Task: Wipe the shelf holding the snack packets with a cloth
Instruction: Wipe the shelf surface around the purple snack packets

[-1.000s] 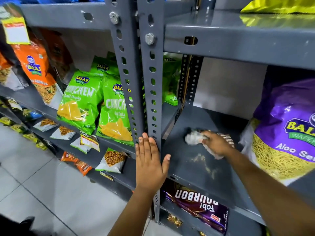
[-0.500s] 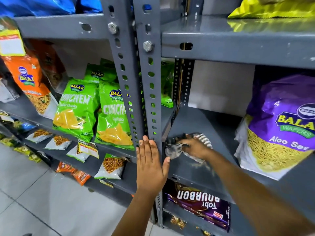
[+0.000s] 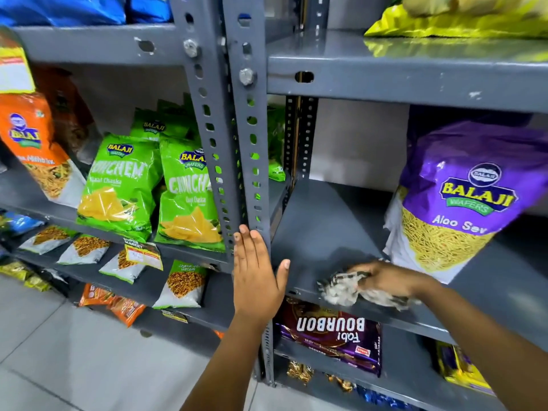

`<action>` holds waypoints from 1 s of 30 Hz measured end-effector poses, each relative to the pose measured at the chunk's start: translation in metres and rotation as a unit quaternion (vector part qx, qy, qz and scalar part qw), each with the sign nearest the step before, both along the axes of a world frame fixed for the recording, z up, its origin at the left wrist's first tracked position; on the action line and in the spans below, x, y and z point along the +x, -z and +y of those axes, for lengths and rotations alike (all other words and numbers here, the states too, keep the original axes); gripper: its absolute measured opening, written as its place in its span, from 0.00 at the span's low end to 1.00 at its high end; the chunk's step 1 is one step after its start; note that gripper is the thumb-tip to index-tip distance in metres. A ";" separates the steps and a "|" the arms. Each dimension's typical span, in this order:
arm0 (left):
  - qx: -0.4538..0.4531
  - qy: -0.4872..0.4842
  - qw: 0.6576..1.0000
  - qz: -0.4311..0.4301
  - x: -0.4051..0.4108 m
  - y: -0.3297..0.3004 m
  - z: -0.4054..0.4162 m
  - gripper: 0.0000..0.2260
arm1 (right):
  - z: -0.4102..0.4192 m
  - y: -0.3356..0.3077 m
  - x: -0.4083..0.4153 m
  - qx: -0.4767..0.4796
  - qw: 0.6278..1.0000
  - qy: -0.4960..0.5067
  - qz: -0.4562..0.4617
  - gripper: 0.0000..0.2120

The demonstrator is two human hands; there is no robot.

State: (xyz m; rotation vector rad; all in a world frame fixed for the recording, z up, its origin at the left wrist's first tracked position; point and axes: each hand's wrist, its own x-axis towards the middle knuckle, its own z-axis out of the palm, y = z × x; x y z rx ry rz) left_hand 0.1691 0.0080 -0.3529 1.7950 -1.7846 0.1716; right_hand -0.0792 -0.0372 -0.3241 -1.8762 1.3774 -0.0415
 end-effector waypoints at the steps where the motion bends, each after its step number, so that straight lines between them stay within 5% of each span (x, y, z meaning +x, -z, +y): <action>1: 0.005 0.004 1.000 0.001 -0.004 -0.002 0.003 0.31 | -0.006 -0.006 0.003 -0.027 0.999 0.020 -0.008 0.19; 8: 0.013 0.084 0.996 -0.027 -0.048 0.008 0.016 0.29 | 0.004 0.017 0.053 -0.096 0.995 0.016 -0.027 0.16; 14: 0.093 0.083 0.989 0.082 -0.072 0.015 0.009 0.35 | 0.036 0.019 -0.007 -0.116 0.993 0.013 -0.004 0.20; 23: 0.193 0.073 0.978 0.023 -0.109 0.023 0.005 0.47 | 0.079 0.027 -0.096 -0.096 0.992 0.068 -0.041 0.22; 27: 0.286 0.083 0.952 -0.066 -0.116 0.026 0.003 0.32 | 0.099 0.021 -0.142 -0.066 0.992 0.093 -0.054 0.29; 30: 0.295 0.081 0.948 -0.087 -0.118 0.024 0.004 0.31 | 0.102 0.000 -0.168 -0.033 0.988 0.137 -0.054 0.28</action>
